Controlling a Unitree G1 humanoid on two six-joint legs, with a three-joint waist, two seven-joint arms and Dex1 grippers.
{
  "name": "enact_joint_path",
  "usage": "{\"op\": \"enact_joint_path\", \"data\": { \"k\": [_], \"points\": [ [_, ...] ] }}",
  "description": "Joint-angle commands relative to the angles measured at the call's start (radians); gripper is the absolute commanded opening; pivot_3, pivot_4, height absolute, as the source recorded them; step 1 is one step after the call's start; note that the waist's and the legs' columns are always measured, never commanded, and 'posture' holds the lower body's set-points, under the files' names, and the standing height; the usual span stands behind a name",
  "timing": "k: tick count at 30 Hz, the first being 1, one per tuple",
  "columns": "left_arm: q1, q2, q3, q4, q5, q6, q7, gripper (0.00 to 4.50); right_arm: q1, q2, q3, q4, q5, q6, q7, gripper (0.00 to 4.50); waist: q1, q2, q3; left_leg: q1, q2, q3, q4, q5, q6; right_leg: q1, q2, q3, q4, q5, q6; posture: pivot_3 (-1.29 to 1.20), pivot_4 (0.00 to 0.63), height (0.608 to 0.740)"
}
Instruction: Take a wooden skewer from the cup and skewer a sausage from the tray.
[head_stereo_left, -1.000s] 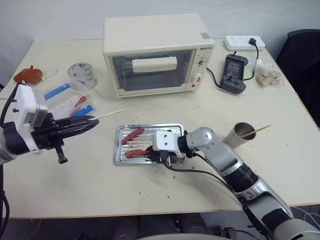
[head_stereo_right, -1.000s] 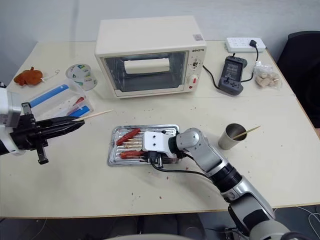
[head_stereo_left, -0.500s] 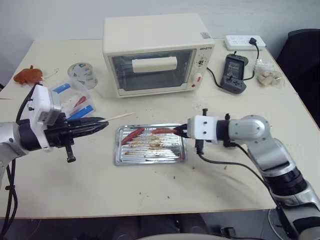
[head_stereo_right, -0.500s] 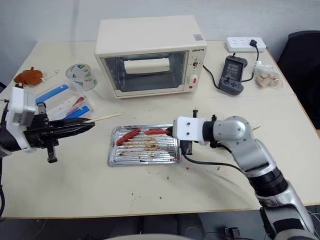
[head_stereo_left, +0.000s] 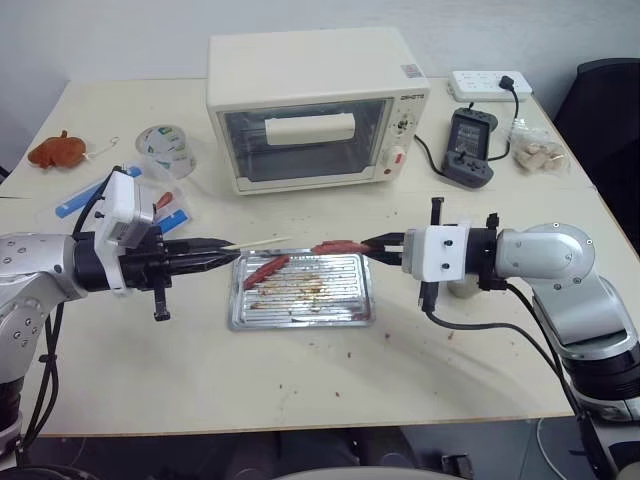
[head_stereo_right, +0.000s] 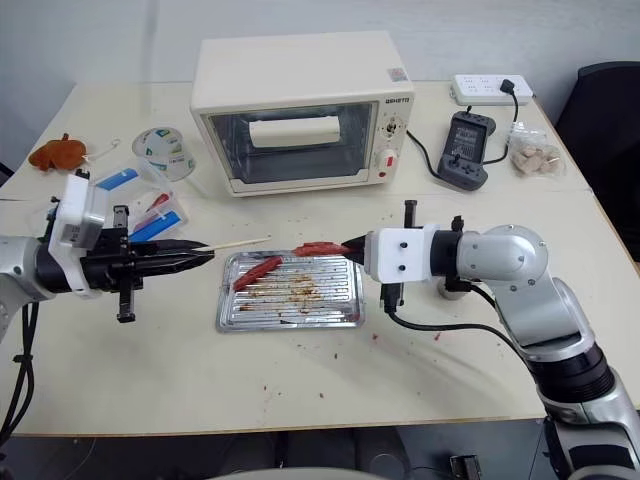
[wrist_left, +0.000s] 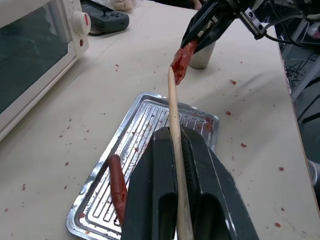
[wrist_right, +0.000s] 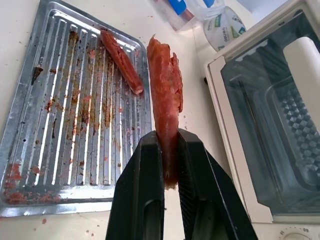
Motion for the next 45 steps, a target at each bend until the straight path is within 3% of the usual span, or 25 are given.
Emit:
{"op": "enact_joint_path", "data": {
  "k": [1, 27, 35, 45],
  "points": [
    [-0.021, -0.004, 0.005, -0.010, 0.004, -0.019, -0.009, 0.00, 0.007, -0.016, -0.033, -0.045, 0.021, 0.005, -0.012, 0.08, 0.000, 0.000, 0.000, 0.000, 0.000, 0.000, 0.000, 0.000, 0.000, 0.000, 0.000, 0.000, 0.000, 0.000, 0.000, 0.00, 0.150, 0.740],
    [-0.046, -0.018, -0.024, 0.004, 0.030, -0.039, -0.026, 0.00, 0.016, -0.012, -0.034, -0.054, 0.046, 0.036, -0.027, 0.08, 0.001, 0.000, 0.000, 0.000, 0.000, 0.000, 0.001, 0.000, 0.000, 0.000, 0.000, 0.000, 0.002, 0.000, 0.000, 0.00, 0.150, 0.740],
    [-0.057, -0.027, -0.032, 0.005, 0.041, -0.046, -0.037, 0.00, -0.076, -0.024, -0.079, -0.020, 0.304, 0.325, 0.059, 0.08, 0.000, 0.000, 0.000, 0.000, 0.000, 0.000, 0.003, 0.000, 0.000, 0.000, 0.000, 0.000, 0.004, 0.000, 0.000, 0.00, 0.150, 0.740],
    [-0.072, -0.024, -0.059, 0.006, 0.053, -0.069, -0.086, 0.00, -0.253, -0.162, -0.067, 0.093, 0.669, 0.747, 0.348, 0.08, 0.003, 0.000, 0.000, 0.000, 0.000, -0.001, 0.004, 0.000, 0.000, 0.000, 0.000, 0.000, 0.004, 0.000, 0.000, 0.00, 0.150, 0.740]
  ]
}}
